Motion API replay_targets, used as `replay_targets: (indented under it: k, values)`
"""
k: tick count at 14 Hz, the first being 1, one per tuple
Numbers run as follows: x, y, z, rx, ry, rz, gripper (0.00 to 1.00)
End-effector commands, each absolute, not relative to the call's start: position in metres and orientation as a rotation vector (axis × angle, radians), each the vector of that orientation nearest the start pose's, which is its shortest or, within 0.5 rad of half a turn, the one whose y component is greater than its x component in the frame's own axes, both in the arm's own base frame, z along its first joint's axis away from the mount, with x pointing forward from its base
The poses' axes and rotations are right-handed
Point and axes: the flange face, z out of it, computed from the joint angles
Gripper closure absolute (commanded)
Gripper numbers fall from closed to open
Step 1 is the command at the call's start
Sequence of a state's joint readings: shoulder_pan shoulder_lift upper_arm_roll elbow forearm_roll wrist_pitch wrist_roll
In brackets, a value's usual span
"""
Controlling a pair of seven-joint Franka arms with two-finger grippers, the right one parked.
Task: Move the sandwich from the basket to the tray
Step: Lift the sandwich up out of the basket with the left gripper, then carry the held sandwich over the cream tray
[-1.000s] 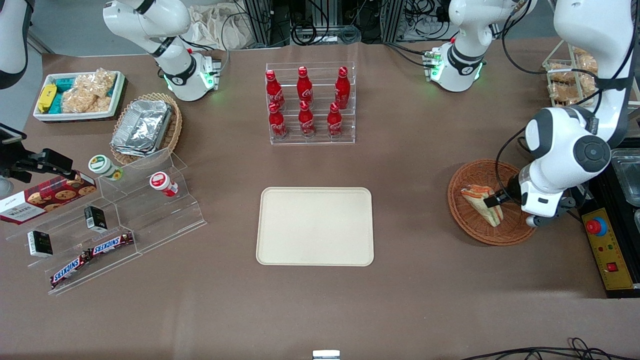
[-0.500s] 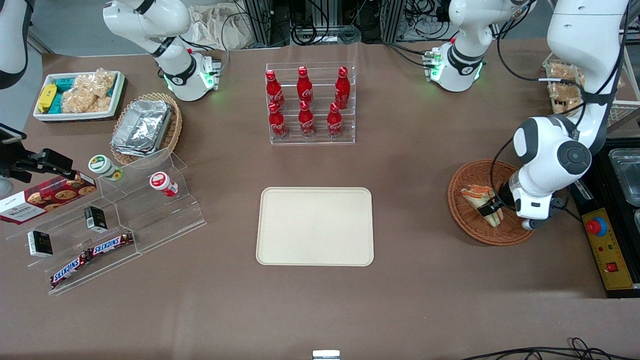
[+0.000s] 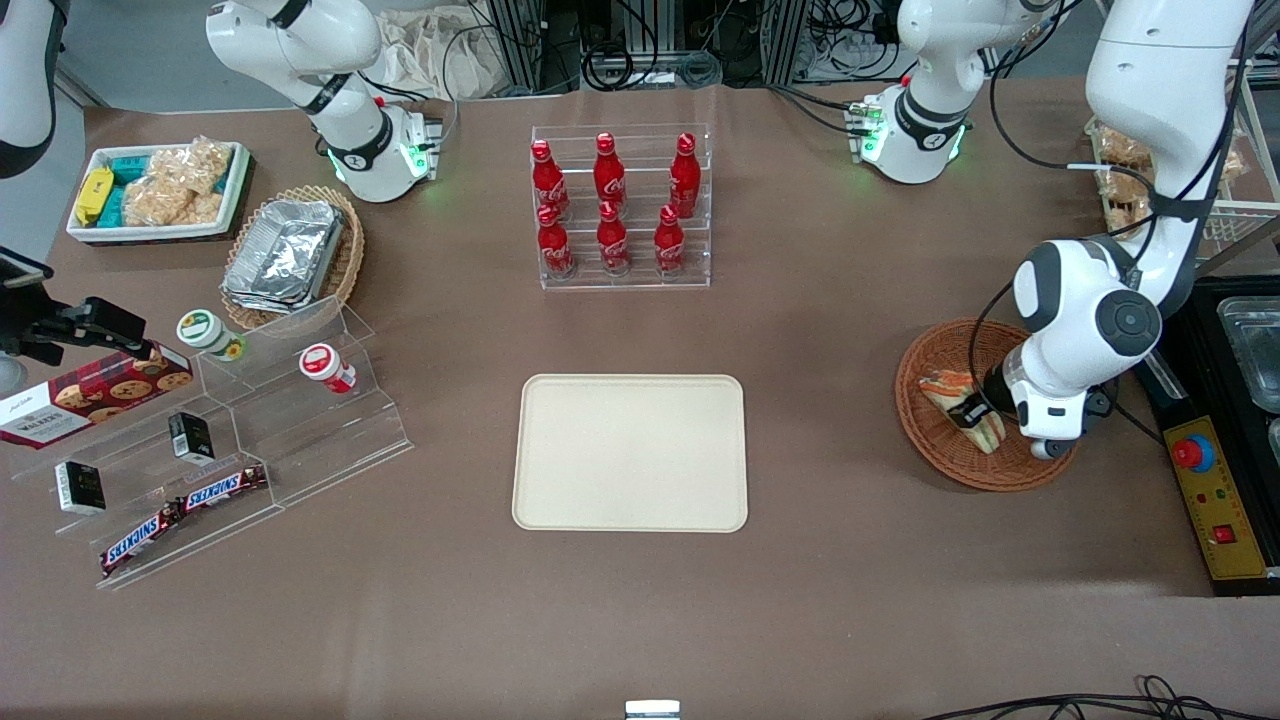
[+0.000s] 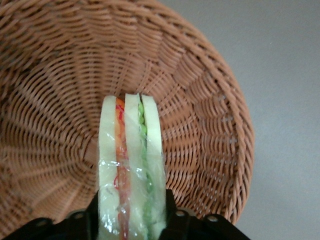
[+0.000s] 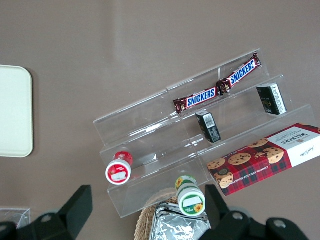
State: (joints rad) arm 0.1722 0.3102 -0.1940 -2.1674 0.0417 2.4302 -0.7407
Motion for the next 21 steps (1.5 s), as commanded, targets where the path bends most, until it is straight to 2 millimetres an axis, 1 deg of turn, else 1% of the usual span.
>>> replay_targets:
  k: [1, 2, 3, 4, 5, 6, 7, 8, 9, 10, 11, 12, 13, 14, 15, 17, 18, 19, 21]
  values:
    - [0.561, -0.018, 0.314, -2.917, -1.045, 0.175, 1.0]
    - [0.563, -0.019, 0.342, -2.905, -1.018, 0.215, 1.0]
    - [0.567, -0.021, 0.375, -2.9, -0.982, 0.257, 1.0]
    - [0.573, -0.022, 0.414, -2.905, -0.944, 0.306, 1.0]
    - [0.581, -0.021, 0.459, -2.926, -0.893, 0.333, 1.0]
    - [0.586, -0.023, 0.504, -2.974, -0.835, 0.345, 1.0]
    - [0.588, -0.022, 0.542, -3.021, -0.784, 0.324, 1.0]
    - [0.591, -0.023, 0.569, -3.062, -0.727, 0.279, 1.0]
    - [0.593, -0.027, 0.583, -3.087, -0.69, 0.234, 1.0]
    - [0.594, -0.044, 0.587, -3.104, -0.635, 0.211, 1.0]
    - [0.596, -0.057, 0.582, -3.115, -0.601, 0.208, 1.0]
    - [0.601, -0.084, 0.569, -3.131, -0.528, 0.217, 1.0]
    - [0.601, -0.116, 0.56, -3.137, -0.442, 0.209, 1.0]
    - [0.601, -0.152, 0.541, -3.142, -0.349, 0.235, 1.0]
    - [0.598, -0.188, 0.526, -3.145, -0.256, 0.251, 1.0]
    - [0.598, -0.252, 0.483, -3.171, -0.121, 0.237, 1.0]
    - [0.598, -0.281, 0.457, -3.185, -0.077, 0.231, 1.0]
    - [0.598, -0.306, 0.428, -3.196, -0.036, 0.23, 1.0]
    - [0.598, -0.347, 0.38, -3.214, 0.048, 0.195, 1.0]
